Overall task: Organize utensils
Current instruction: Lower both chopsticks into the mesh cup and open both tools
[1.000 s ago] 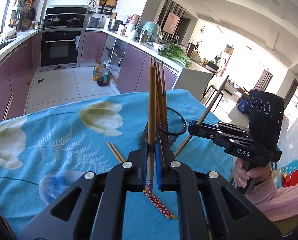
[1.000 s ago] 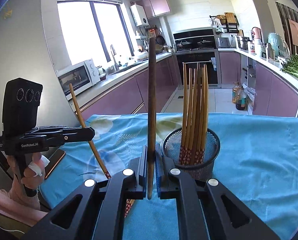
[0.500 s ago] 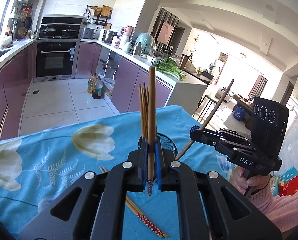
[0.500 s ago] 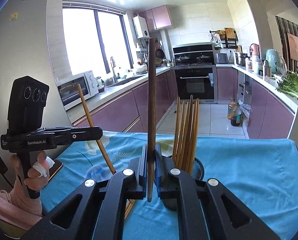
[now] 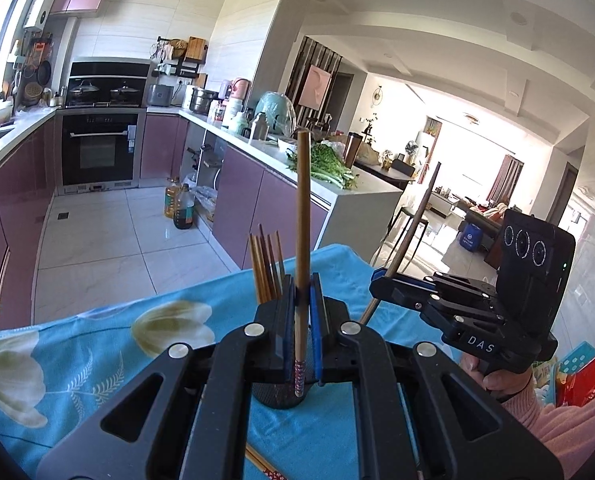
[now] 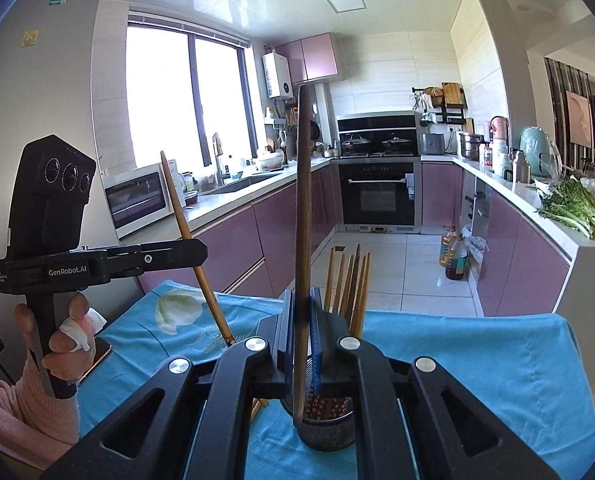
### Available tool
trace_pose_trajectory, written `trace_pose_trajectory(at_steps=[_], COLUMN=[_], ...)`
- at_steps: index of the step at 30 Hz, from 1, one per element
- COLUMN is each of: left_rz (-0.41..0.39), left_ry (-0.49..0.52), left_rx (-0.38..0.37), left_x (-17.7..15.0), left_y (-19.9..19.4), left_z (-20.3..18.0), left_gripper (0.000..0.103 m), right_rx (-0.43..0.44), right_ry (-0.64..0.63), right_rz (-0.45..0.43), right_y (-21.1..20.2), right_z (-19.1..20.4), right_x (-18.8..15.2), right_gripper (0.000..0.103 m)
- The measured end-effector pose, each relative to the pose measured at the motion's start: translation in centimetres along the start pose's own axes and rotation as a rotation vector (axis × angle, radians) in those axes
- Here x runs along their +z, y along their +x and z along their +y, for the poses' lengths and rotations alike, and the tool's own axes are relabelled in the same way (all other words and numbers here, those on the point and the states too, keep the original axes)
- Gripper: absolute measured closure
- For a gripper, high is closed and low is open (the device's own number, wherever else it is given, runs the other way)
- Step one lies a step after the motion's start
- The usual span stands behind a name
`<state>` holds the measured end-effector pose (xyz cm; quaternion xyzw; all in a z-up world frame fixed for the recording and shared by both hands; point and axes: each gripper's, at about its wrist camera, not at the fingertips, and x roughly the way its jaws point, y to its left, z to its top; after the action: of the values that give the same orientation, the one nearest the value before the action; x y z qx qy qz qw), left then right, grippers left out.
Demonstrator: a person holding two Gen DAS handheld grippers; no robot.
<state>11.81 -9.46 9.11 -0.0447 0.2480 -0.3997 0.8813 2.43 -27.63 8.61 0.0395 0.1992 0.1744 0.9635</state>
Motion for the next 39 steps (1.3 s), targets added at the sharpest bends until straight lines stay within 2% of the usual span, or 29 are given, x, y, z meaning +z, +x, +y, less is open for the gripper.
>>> trace_pose_trajectory(at_steps=[8,14,31,39], left_rz=[-0.005,0.023,0.225,0.285], left_ry=[0.014,0.026,0.096,0.095], left_rx=[0.011,0.025,0.060,0.093], left_x=[0.9,0.2,-2.4,-2.8], left_y=[1.0,1.7,5.9,8.6], left_z=[-0.7,-0.9,-0.6,-0.2], left_gripper=[0.095,0.095,0.095,0.094], right_rx=[-0.027,-0.038,-0.030,-0.030], right_ry=[0.008,0.016,0.059,0.079], right_rz=[-0.027,-0.004,0.180,0.204], right_y=[0.5,1.8,5.8,6.7], right_z=[-0.9,-1.3,-2.3,-2.4], right_x=[0.5,0.2,-2.8,-3.2], right_gripper=[0.097,0.097,0.097,0.097])
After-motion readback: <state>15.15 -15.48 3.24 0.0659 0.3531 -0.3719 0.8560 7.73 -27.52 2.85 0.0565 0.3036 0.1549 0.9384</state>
